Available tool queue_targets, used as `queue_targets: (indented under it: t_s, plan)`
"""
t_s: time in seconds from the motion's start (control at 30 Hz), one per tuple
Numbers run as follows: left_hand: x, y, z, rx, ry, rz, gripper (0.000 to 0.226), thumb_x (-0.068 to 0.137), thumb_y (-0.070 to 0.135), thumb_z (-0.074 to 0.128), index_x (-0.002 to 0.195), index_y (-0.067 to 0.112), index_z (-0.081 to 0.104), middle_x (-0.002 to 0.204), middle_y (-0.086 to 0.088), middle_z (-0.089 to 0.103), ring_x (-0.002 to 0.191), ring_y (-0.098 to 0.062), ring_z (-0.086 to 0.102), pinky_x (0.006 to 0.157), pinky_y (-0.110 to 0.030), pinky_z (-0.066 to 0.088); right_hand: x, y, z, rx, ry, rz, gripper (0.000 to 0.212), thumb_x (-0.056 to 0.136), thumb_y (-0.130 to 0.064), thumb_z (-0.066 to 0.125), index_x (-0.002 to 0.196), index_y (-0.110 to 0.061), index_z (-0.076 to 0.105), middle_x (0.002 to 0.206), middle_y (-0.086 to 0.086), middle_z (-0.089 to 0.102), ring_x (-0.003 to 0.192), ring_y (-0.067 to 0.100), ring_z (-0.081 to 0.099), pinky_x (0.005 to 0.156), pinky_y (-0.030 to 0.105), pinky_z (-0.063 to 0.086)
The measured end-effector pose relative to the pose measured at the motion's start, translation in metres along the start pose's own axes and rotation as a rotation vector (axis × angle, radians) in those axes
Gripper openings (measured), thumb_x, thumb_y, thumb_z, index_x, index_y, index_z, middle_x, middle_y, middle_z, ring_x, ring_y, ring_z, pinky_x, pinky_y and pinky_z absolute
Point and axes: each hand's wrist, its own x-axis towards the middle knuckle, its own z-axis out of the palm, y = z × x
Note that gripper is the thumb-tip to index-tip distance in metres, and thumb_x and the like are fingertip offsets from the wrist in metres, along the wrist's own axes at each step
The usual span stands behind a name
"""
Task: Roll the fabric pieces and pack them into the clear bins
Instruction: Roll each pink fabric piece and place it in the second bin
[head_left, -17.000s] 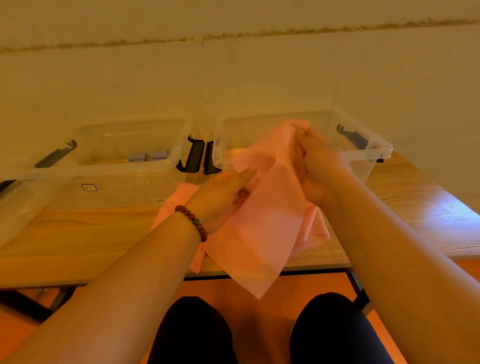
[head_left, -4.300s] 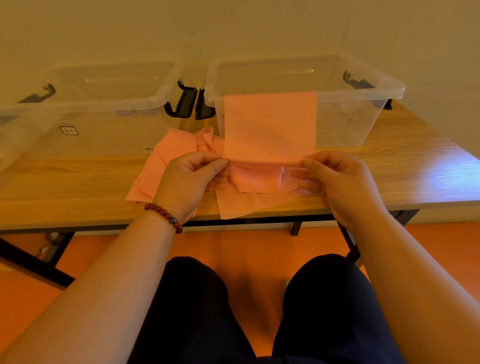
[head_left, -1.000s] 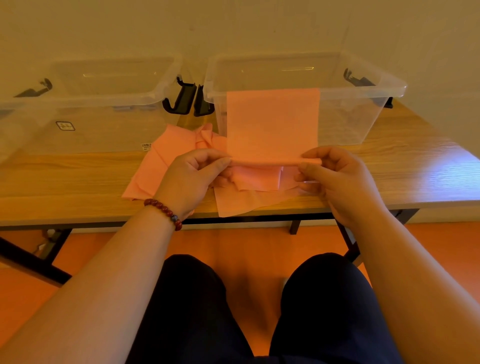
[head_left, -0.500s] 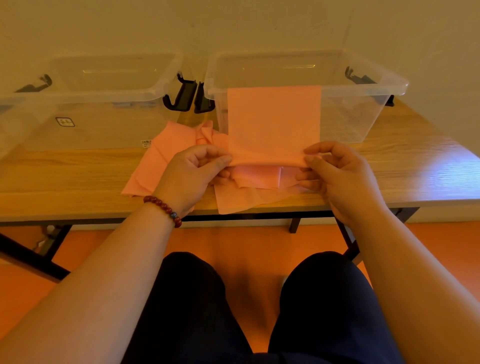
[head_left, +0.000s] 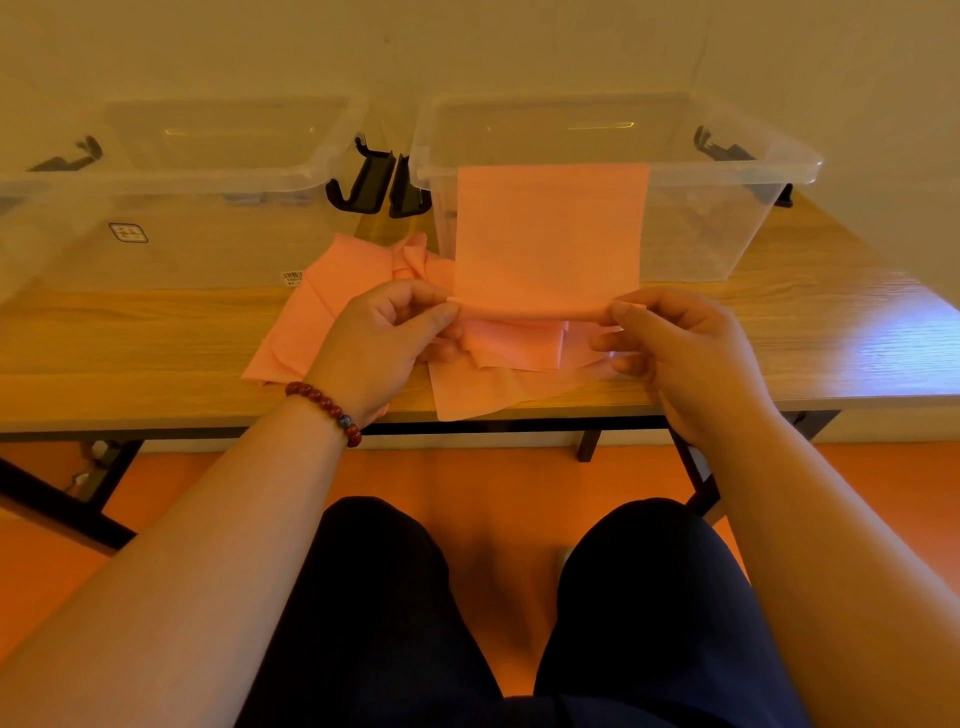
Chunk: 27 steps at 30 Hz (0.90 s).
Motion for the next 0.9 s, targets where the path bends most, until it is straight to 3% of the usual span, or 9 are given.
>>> queue_targets:
  t_s: [0.3,0.53,0.67,0.8,0.9]
  plan:
    - [-0.0004,0.003,0.002,-0.047,0.008,0.006,0.017,0.091,0.006,0.06,0.09,0.023,0.059,0.075,-0.002,0.066,0.066,-0.009,0.065,0.064,-0.022,0.057,0.0014,-0.0002,-0.0001,0.014,0.019,0.005,0.009,0.094,-0.011,0.06,0.093,-0.018,0.066,0.069,-0.001,0.068,0.062,0.01,0.064,0.056,0.022,0.05]
    - [-0.0013,0.002,0.0007,-0.039,-0.009,-0.008,0.018,0.087,0.005,0.063,0.09,0.023,0.065,0.08,0.002,0.069,0.067,-0.007,0.066,0.067,-0.021,0.057,0.0001,-0.0013,-0.0016,0.031,0.011,0.027,0.012,0.093,-0.005,0.058,0.098,-0.014,0.065,0.076,0.003,0.068,0.066,0.012,0.067,0.057,0.021,0.051]
    - [-0.0005,0.0013,0.0012,-0.009,0.011,0.016,0.014,0.09,0.01,0.061,0.09,0.023,0.066,0.076,0.006,0.069,0.071,-0.006,0.066,0.07,-0.024,0.058,-0.0003,-0.0007,0.0001,0.049,0.018,0.017,0.007,0.094,-0.012,0.06,0.091,-0.014,0.065,0.074,0.003,0.068,0.067,0.013,0.068,0.058,0.021,0.052]
    - [0.0,-0.0002,0.0002,-0.002,0.008,0.018,0.011,0.09,0.014,0.061,0.09,0.024,0.066,0.084,0.002,0.071,0.08,-0.014,0.067,0.076,-0.03,0.058,-0.0013,-0.0012,0.0003,0.07,0.022,0.015,0.008,0.095,-0.011,0.059,0.092,-0.012,0.066,0.084,0.004,0.072,0.076,0.015,0.072,0.063,0.022,0.057]
    - [-0.0004,-0.0001,0.001,0.01,0.012,0.013,0.012,0.09,0.013,0.062,0.089,0.024,0.066,0.083,0.002,0.071,0.077,-0.014,0.067,0.074,-0.027,0.058,-0.0013,-0.0009,-0.0006,0.047,0.026,0.016,0.007,0.094,-0.011,0.059,0.096,-0.01,0.066,0.083,0.005,0.071,0.073,0.013,0.071,0.062,0.021,0.055]
